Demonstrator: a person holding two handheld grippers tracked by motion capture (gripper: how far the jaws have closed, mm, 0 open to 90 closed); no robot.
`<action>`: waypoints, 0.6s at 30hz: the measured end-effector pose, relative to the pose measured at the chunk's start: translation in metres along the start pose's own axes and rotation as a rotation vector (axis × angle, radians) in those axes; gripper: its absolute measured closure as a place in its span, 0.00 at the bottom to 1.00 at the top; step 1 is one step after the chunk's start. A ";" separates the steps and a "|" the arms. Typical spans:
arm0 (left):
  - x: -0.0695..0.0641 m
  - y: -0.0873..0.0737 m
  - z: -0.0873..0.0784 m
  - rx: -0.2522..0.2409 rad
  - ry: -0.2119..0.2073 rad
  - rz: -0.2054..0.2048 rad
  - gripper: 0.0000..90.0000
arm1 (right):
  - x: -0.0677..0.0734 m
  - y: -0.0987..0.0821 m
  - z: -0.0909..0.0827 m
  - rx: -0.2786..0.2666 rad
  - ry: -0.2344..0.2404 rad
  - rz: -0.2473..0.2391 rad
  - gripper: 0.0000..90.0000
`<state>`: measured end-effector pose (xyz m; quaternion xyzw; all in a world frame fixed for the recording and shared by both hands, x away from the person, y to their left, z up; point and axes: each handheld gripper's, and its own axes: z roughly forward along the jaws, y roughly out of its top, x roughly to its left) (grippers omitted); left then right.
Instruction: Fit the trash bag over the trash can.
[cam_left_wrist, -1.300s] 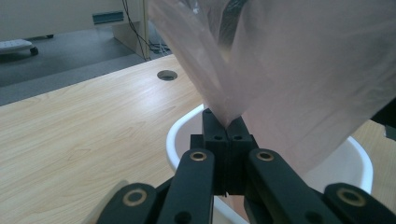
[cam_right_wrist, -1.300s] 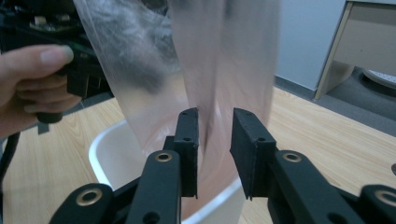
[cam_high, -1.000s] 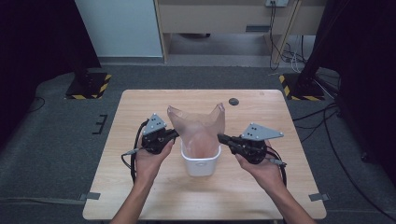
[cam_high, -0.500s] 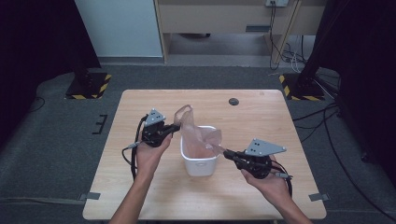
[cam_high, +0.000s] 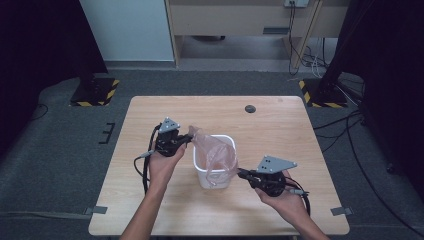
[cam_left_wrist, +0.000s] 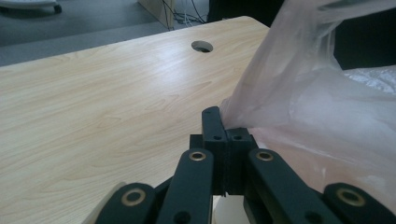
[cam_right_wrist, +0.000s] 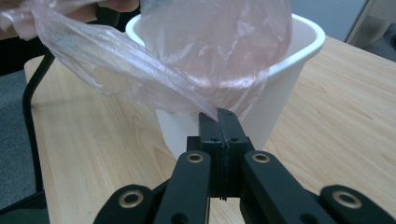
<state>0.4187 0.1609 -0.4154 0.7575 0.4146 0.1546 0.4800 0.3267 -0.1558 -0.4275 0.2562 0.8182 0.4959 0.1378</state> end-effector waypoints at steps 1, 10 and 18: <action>0.000 -0.001 0.001 0.001 0.001 -0.003 1.00 | 0.000 0.000 0.001 0.008 -0.001 -0.005 1.00; -0.001 -0.006 0.007 -0.014 -0.007 -0.027 1.00 | 0.000 -0.004 0.007 0.023 0.010 -0.010 1.00; -0.002 -0.007 0.009 -0.003 -0.018 -0.030 1.00 | 0.000 -0.005 0.008 0.031 0.015 -0.010 1.00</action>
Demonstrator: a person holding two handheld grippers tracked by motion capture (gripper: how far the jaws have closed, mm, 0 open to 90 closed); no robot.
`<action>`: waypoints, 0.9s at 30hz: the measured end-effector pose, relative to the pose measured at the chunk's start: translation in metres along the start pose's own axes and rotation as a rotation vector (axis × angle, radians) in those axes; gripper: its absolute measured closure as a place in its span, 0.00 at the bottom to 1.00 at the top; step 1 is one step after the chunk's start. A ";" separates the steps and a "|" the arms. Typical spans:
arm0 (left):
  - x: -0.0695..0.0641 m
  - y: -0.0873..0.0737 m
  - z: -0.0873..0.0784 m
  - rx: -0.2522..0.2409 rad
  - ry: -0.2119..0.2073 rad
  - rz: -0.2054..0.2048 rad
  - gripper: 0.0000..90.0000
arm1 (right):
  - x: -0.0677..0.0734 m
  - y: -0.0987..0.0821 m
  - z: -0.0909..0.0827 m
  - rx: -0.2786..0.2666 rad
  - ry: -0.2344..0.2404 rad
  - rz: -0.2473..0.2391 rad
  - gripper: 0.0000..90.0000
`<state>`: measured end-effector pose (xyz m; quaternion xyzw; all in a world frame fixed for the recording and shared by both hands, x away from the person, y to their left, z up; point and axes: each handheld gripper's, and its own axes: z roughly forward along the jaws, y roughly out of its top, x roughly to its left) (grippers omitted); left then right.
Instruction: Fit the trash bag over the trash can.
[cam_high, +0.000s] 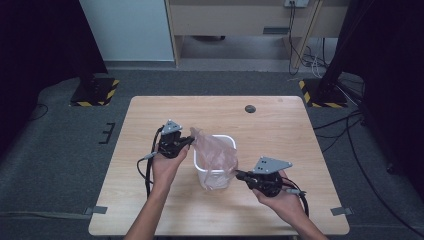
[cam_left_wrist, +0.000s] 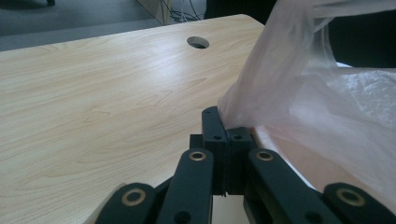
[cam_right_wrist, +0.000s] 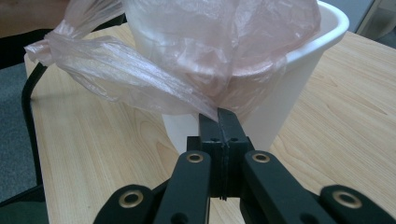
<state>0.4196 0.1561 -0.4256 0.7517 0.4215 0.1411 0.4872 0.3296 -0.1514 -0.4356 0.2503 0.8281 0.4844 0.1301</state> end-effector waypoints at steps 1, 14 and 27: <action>0.000 0.000 0.000 0.002 0.001 0.000 1.00 | 0.000 0.000 0.000 -0.001 0.000 0.000 1.00; 0.002 -0.002 0.002 0.010 -0.005 -0.004 1.00 | 0.001 -0.001 0.001 0.001 0.005 0.003 1.00; 0.009 -0.004 -0.018 -0.049 0.046 -0.019 0.63 | -0.001 0.004 -0.021 -0.060 -0.017 0.004 0.70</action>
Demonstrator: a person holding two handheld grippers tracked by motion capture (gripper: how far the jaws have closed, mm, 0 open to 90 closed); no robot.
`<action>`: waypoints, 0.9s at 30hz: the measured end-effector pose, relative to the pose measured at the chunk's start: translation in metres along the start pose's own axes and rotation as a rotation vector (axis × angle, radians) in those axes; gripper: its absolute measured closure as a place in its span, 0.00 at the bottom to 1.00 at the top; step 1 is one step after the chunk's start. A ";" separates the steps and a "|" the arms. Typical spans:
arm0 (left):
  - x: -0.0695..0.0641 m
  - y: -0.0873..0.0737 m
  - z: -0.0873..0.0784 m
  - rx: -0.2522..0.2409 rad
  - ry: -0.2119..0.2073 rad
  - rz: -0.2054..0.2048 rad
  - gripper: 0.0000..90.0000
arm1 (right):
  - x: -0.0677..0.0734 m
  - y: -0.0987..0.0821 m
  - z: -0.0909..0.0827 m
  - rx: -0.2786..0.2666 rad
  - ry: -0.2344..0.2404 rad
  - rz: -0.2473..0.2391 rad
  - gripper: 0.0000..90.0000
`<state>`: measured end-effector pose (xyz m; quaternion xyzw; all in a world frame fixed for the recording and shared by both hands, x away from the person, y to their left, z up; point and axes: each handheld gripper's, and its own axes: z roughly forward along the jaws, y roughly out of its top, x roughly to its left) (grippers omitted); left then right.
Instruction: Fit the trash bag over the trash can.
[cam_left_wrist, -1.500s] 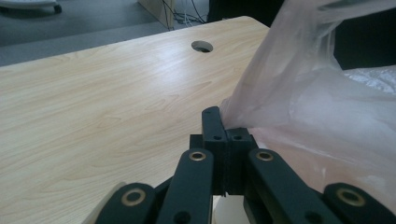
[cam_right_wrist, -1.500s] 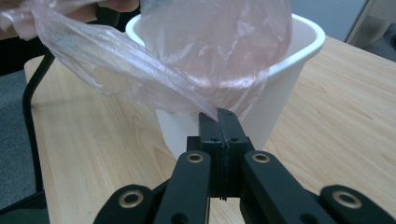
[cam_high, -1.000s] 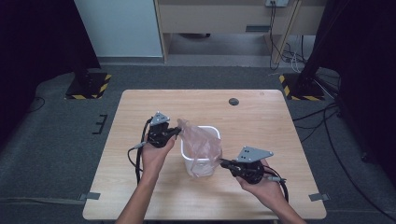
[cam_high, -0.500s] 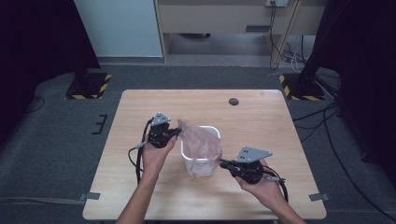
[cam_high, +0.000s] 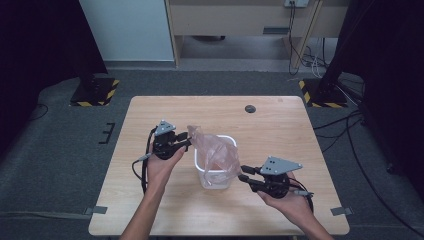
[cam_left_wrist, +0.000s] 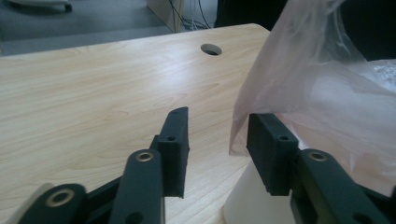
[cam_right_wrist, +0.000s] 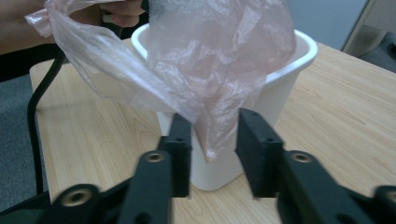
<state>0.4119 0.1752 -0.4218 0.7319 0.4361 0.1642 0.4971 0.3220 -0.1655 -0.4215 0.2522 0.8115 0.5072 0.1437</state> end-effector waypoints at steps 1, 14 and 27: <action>0.001 0.000 -0.003 -0.004 0.003 0.002 0.62 | 0.000 0.001 -0.002 -0.002 0.000 0.002 0.68; -0.007 -0.007 -0.034 -0.050 -0.029 0.071 0.51 | 0.009 0.011 -0.010 -0.035 0.017 -0.021 0.43; -0.034 -0.009 -0.049 -0.075 -0.085 0.157 0.36 | 0.011 0.018 -0.016 -0.056 0.008 -0.020 0.37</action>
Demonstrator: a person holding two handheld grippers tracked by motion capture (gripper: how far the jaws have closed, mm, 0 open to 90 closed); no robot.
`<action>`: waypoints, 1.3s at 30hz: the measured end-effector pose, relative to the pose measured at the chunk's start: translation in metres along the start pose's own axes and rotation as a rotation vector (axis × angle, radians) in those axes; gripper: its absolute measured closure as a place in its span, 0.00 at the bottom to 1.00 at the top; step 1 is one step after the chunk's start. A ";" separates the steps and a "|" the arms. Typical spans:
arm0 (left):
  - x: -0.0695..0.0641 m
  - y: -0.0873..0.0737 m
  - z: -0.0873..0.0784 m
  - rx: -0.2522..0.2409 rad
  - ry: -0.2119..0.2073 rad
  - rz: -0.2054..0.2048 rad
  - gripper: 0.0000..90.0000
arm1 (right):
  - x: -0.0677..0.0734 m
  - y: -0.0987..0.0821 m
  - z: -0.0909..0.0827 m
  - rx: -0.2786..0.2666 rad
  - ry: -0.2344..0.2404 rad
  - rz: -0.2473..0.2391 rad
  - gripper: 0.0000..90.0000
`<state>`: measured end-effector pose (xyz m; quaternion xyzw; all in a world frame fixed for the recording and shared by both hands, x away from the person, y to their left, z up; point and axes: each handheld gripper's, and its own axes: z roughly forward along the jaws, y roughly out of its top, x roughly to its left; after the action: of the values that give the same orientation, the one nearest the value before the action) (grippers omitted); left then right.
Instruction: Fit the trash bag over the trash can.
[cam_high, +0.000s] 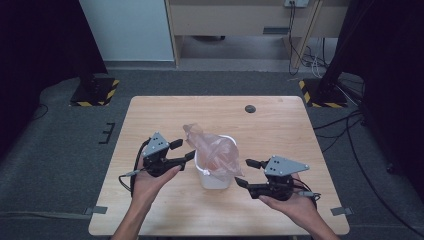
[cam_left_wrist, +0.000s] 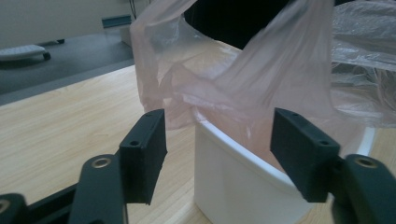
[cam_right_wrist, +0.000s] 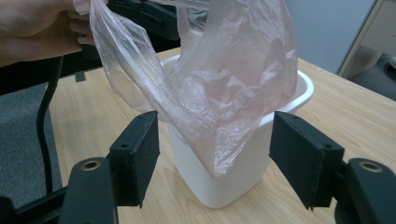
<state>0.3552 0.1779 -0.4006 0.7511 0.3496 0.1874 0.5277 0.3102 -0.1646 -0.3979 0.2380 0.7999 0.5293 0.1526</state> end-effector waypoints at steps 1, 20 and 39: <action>0.000 0.000 0.000 -0.005 -0.003 -0.001 0.34 | 0.000 0.000 0.000 -0.003 0.000 0.000 0.37; -0.005 0.005 0.004 -0.038 -0.042 0.022 0.28 | -0.003 0.012 -0.006 -0.020 0.006 0.020 0.35; -0.003 0.011 0.003 -0.058 -0.036 0.025 0.25 | -0.008 0.047 0.017 -0.030 -0.012 -0.018 0.27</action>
<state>0.3589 0.1720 -0.3915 0.7430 0.3249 0.1908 0.5532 0.3359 -0.1402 -0.3611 0.2316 0.7930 0.5385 0.1656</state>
